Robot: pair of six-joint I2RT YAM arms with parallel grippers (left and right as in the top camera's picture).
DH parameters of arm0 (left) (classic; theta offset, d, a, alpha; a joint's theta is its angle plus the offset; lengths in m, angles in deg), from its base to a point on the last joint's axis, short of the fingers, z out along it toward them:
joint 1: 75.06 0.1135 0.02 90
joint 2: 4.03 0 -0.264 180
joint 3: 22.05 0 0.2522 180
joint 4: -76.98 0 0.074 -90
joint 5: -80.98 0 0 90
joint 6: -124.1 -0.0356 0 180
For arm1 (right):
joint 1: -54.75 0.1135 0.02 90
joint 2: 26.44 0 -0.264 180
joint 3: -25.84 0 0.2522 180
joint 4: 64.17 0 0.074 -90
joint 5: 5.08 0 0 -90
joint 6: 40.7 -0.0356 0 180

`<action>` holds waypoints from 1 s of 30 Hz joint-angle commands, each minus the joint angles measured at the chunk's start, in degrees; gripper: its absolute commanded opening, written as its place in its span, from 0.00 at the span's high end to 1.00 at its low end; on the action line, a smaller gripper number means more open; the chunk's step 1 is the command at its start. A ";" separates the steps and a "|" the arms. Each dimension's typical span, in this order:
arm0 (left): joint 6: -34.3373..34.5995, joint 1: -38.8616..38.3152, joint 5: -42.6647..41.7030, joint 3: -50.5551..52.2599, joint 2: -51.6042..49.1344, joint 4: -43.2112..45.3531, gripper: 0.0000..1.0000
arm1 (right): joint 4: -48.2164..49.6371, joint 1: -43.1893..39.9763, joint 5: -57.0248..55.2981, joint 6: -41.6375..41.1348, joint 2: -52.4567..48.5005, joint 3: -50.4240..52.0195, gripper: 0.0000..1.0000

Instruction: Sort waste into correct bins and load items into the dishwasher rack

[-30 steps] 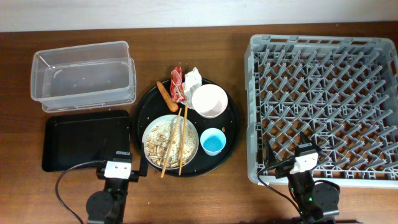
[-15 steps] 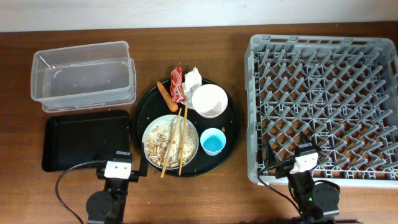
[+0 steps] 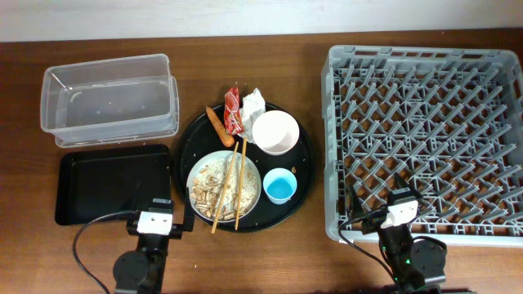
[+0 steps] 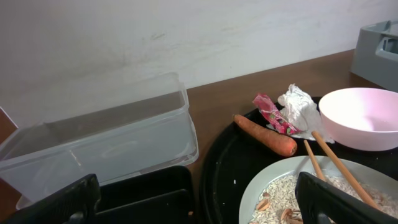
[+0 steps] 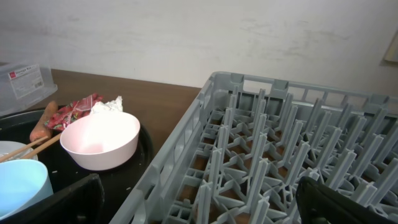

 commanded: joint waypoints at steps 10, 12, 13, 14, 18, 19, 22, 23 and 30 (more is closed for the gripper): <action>4.94 0.02 -24.70 -9.03 -2.23 10.99 0.01 | 2.67 -0.35 21.57 -6.97 0.00 -10.10 0.02; 4.92 0.02 -20.31 -21.20 -11.10 1.25 0.01 | -8.96 -0.33 18.45 -6.97 -4.94 -21.07 0.02; 4.94 0.02 -20.37 -25.59 -15.23 -1.81 0.01 | -12.33 -0.33 17.11 -6.97 -7.43 -24.44 0.02; 4.94 0.02 -20.41 -30.45 -19.89 -5.33 0.01 | -16.11 -0.35 15.98 -6.95 -10.91 -28.55 0.02; 4.92 0.02 -26.36 -58.31 -47.04 -26.91 0.01 | -35.60 -0.33 15.43 -6.45 -36.20 -52.85 0.02; 4.92 0.02 -29.81 -64.74 -53.22 -31.19 0.01 | -40.50 -0.33 15.67 -6.49 -42.51 -58.82 0.02; 4.94 0.02 -32.79 -71.82 -62.84 -35.15 0.01 | -47.95 -0.35 19.61 -6.56 -53.40 -66.62 0.02; 4.94 0.02 -35.69 -71.82 -64.72 -35.21 0.01 | -48.59 -0.33 22.75 -6.51 -56.39 -67.63 0.02; 4.87 0.81 -35.56 -75.45 -68.37 -38.47 0.01 | -49.40 -0.33 23.91 -7.67 -63.30 -75.30 0.02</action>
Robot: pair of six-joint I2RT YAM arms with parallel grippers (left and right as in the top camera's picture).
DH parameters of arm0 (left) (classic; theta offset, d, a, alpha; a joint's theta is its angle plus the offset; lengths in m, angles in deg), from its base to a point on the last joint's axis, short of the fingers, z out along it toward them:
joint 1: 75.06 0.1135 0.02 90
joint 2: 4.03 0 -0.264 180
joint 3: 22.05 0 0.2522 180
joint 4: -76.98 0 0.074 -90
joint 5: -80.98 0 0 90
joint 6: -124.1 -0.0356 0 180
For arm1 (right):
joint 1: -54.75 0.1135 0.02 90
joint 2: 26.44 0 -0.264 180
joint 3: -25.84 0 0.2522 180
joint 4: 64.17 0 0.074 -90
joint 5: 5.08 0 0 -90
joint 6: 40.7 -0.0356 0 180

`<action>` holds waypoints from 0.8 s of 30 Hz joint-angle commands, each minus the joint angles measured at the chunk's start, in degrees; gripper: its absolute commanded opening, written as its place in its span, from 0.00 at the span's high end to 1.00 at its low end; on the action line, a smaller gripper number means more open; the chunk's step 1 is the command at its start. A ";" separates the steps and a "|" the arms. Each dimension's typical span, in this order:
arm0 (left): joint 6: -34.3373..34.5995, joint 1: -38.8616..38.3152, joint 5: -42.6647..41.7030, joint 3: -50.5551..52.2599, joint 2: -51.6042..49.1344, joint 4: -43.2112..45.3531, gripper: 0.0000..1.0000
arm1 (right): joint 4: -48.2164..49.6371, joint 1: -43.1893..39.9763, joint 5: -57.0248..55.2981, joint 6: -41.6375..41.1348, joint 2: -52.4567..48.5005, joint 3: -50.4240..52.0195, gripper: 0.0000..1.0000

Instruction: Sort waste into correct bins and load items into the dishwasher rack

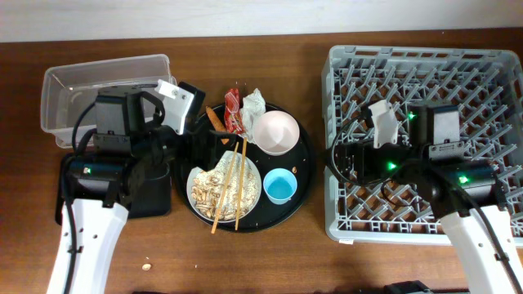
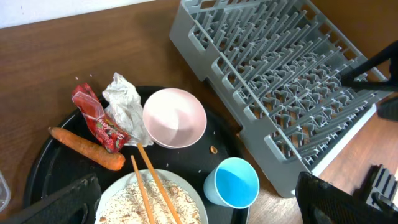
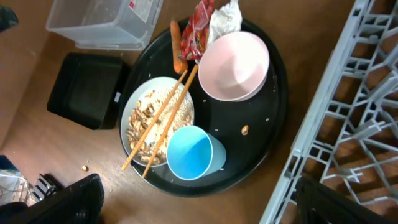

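A round black tray (image 1: 302, 175) holds a plate of rice scraps (image 1: 206, 194) with chopsticks (image 1: 239, 175) across it, a pink bowl (image 1: 275, 131), a blue cup (image 1: 280, 186), a carrot (image 1: 216, 121), a red wrapper (image 1: 233, 110) and a crumpled tissue (image 1: 254, 102). My left gripper (image 1: 194, 139) hangs open above the tray's left side, holding nothing. In the left wrist view its gripper (image 2: 196, 190) frames the plate and the blue cup (image 2: 231, 185). My right gripper (image 1: 339, 159) is open over the grey dishwasher rack's (image 1: 458, 90) left edge. In its wrist view the right gripper (image 3: 196, 186) is high above the blue cup (image 3: 189, 160).
A clear plastic bin (image 1: 73, 90) stands at the back left. In front of it lies a black bin (image 1: 82, 180), partly covered by my left arm. A small crumb (image 1: 147, 265) lies on the wood near the front edge.
Both arms were low at the table's front edge. Now the left is raised over the tray's left side and the right over the rack's left edge. Nothing on the tray has moved.
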 commanded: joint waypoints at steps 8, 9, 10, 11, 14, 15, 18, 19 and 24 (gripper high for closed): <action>-2.40 5.79 12.17 -32.39 0.09 -23.15 0.01 | -20.98 -0.15 -11.74 1.60 0.04 -33.40 0.02; -2.49 5.31 12.52 -30.32 0.28 -27.69 0.01 | -21.16 0.70 -11.17 1.75 1.90 -30.56 0.02; -2.47 4.83 12.28 -27.32 0.90 -28.76 0.01 | -19.39 2.69 -10.93 1.75 5.44 -25.57 0.02; -2.45 3.39 12.48 -19.39 3.30 -26.80 0.01 | -16.33 4.92 -10.97 1.14 9.99 -19.23 0.02; 3.98 2.49 12.55 -0.24 12.11 -13.16 0.01 | -5.95 7.19 -10.95 -2.60 21.49 -0.87 0.02; 6.60 2.49 12.96 5.53 15.34 -7.15 0.01 | -3.34 7.19 -10.97 -3.91 23.98 4.22 0.02; 7.45 2.49 17.33 10.86 16.09 2.45 0.01 | 1.90 7.17 -15.72 -8.20 20.09 6.23 0.02; 7.45 2.51 19.41 10.86 12.24 5.73 0.01 | 6.21 7.17 -17.49 -8.22 14.99 6.21 0.02; 6.10 4.61 15.87 -3.58 -14.53 11.58 0.01 | 12.59 7.13 -22.88 -6.80 -22.08 -13.03 0.02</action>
